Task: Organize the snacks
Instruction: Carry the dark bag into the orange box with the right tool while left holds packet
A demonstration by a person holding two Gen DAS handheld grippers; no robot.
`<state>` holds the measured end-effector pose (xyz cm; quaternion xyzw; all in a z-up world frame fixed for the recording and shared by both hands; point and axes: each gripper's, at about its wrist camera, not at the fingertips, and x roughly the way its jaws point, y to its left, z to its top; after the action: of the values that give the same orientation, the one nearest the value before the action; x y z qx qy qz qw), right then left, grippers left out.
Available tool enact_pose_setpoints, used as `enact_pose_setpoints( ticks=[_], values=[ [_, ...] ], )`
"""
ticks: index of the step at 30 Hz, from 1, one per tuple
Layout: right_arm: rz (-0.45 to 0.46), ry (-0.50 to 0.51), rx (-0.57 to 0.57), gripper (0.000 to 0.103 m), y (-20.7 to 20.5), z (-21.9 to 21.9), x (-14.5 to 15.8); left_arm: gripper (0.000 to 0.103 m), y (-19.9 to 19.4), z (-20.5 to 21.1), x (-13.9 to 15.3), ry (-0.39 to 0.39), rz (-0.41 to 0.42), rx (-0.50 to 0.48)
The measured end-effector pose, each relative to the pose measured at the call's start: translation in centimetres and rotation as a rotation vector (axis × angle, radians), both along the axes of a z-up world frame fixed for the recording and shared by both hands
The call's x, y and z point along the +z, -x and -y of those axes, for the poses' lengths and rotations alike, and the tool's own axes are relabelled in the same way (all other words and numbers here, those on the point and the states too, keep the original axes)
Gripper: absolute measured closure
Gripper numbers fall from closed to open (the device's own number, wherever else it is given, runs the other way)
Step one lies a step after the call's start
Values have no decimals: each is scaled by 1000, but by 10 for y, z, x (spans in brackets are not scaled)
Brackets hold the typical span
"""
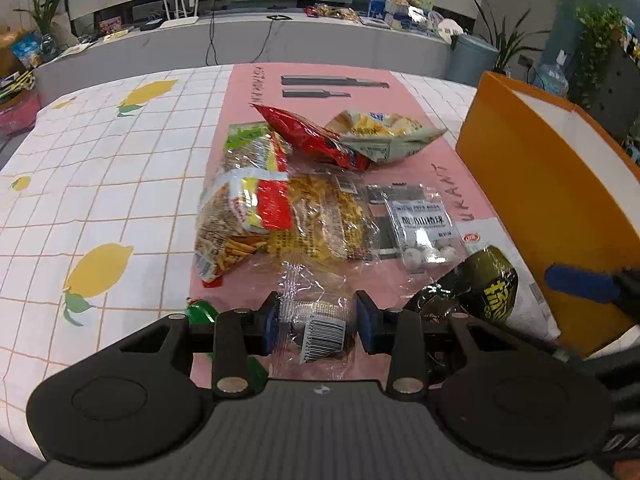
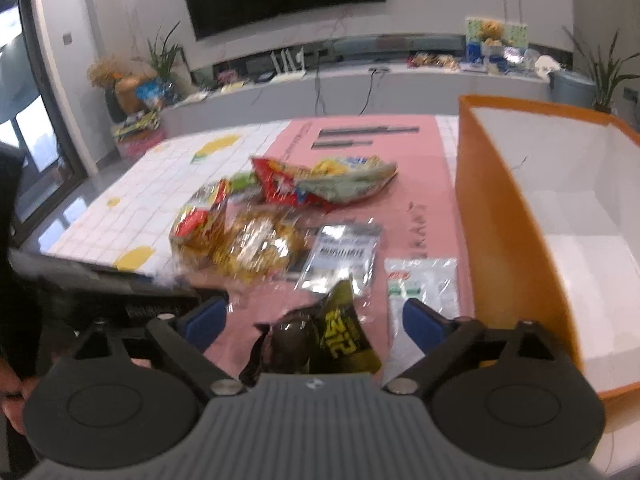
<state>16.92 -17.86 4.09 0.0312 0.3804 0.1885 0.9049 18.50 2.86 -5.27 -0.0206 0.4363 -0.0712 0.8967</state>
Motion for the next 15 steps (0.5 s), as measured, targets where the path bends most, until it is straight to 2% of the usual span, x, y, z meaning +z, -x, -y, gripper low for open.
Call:
enact_pose_setpoints(
  ticks=[7,12,15],
  values=[
    [-11,146,46,3,-2,-27,-25,60,6,-17,14,48,36,36],
    [-37,175,35,3,-9,-40,-46,60,6,-21,17,60,44,39],
    [-8,189,32,13,-8,-44,-50,60,6,-21,17,62,44,38]
  ],
)
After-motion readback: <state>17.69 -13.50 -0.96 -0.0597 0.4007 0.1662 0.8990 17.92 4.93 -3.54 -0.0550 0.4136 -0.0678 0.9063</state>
